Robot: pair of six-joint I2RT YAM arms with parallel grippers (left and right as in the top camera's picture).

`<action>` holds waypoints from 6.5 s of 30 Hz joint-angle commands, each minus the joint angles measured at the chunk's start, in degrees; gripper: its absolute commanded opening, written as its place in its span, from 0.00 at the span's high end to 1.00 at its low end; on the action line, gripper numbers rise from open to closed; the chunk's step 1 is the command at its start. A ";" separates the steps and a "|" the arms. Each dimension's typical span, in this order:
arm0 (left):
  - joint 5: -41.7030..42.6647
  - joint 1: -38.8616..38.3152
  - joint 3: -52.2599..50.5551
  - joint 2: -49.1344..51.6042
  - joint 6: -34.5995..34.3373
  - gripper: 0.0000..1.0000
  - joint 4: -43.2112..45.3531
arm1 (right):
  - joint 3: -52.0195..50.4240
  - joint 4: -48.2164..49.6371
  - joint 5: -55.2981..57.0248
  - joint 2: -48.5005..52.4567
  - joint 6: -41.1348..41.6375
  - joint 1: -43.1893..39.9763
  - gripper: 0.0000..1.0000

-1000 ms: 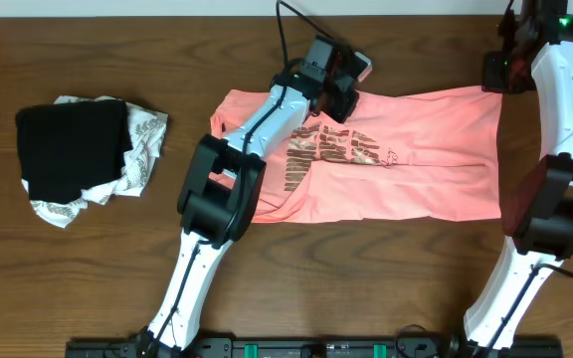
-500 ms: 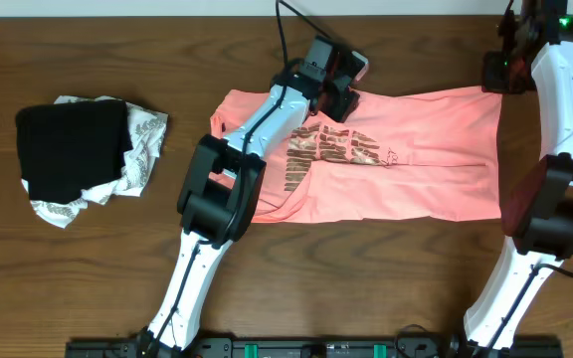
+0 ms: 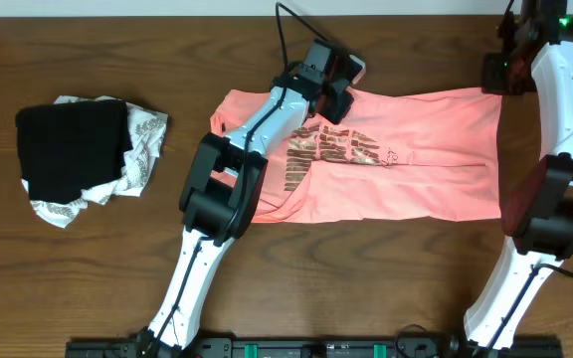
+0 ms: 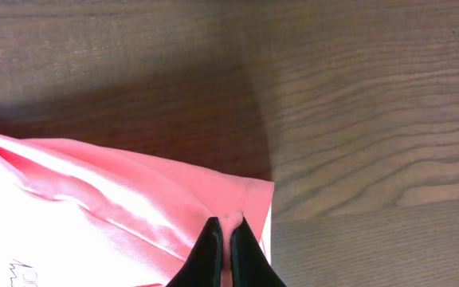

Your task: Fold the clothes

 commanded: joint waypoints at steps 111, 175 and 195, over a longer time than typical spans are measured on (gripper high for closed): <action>2.99 1.16 1.44 -13.00 0.04 0.94 -16.13 | 0.50 -17.42 0.22 -1.55 1.03 3.67 0.99; -0.39 -2.38 -0.66 -11.72 -0.35 0.76 -34.84 | -8.31 -15.50 -8.04 -1.53 3.23 4.94 0.71; -1.38 -5.75 -4.66 -8.41 -1.77 0.89 -38.10 | -12.96 -12.44 -8.04 -1.53 5.99 4.85 0.77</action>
